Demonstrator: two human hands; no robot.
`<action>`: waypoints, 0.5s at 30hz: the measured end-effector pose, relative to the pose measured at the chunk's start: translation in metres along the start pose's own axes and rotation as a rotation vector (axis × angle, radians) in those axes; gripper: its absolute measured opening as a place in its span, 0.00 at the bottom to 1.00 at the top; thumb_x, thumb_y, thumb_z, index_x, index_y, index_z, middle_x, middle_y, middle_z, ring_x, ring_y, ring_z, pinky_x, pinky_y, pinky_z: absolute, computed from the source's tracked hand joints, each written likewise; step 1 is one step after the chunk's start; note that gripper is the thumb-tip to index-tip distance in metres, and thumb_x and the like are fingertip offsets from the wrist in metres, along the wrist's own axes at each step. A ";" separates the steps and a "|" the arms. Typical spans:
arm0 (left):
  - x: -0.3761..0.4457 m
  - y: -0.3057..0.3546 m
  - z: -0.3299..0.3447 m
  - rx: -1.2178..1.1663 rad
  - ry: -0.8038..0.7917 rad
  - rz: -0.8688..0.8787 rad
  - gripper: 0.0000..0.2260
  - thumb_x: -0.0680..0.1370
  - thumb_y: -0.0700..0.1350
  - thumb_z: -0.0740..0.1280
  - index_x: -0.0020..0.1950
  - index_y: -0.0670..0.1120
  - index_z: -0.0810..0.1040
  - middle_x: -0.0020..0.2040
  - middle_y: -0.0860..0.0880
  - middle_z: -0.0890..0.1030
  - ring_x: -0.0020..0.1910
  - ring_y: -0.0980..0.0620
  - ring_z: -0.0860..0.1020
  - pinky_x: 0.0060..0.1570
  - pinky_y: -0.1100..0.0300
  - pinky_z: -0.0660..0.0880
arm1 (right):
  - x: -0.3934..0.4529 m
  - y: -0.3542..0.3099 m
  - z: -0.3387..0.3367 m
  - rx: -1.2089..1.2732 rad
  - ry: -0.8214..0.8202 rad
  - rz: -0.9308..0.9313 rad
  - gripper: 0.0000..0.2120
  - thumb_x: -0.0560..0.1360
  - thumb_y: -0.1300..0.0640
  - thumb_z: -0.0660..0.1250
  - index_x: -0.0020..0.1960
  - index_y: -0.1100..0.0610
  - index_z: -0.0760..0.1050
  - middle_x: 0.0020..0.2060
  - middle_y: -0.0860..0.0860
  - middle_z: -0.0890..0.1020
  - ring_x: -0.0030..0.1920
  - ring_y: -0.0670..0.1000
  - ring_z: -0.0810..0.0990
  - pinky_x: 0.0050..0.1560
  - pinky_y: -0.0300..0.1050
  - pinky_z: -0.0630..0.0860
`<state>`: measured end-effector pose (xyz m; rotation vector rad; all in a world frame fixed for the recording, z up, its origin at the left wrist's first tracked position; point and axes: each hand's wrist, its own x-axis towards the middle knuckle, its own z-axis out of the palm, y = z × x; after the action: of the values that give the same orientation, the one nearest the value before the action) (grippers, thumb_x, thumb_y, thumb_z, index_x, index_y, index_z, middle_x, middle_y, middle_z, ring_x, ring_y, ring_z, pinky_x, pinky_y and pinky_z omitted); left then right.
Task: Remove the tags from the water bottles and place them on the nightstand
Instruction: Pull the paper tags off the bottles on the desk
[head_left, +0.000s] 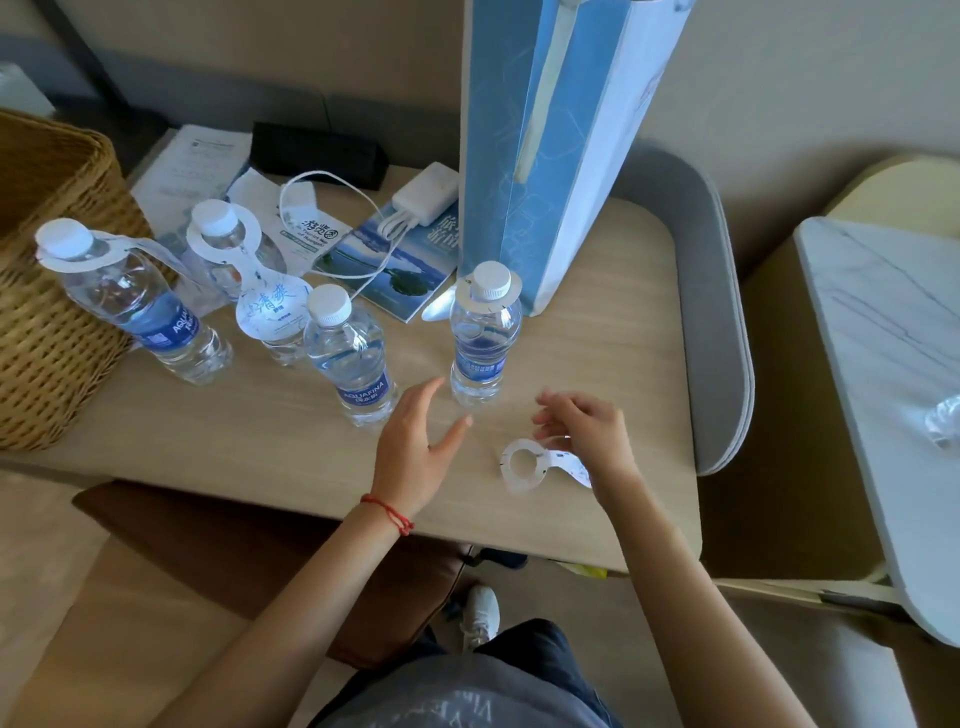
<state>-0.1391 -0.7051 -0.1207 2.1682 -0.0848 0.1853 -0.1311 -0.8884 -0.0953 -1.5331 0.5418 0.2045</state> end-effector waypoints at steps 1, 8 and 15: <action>0.004 0.004 0.001 -0.018 0.015 0.004 0.22 0.72 0.42 0.71 0.64 0.38 0.71 0.60 0.40 0.76 0.59 0.48 0.74 0.59 0.57 0.70 | 0.004 -0.011 0.001 0.000 -0.025 -0.019 0.07 0.73 0.58 0.68 0.38 0.59 0.80 0.30 0.52 0.81 0.27 0.47 0.78 0.29 0.37 0.74; 0.035 0.025 0.015 -0.134 0.123 -0.027 0.27 0.69 0.43 0.73 0.65 0.39 0.68 0.61 0.42 0.75 0.59 0.50 0.73 0.56 0.64 0.68 | 0.028 -0.071 0.009 0.001 -0.131 -0.138 0.09 0.74 0.55 0.66 0.40 0.58 0.80 0.27 0.48 0.82 0.28 0.46 0.79 0.30 0.35 0.75; 0.051 0.034 0.024 -0.197 0.166 -0.079 0.32 0.67 0.45 0.75 0.67 0.41 0.67 0.63 0.44 0.75 0.58 0.52 0.74 0.53 0.71 0.68 | 0.038 -0.097 0.021 -0.006 -0.211 -0.174 0.10 0.75 0.53 0.67 0.37 0.57 0.79 0.29 0.50 0.80 0.29 0.46 0.78 0.30 0.35 0.74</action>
<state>-0.0904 -0.7439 -0.0976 1.9483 0.0747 0.2974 -0.0492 -0.8804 -0.0273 -1.5338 0.2401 0.2302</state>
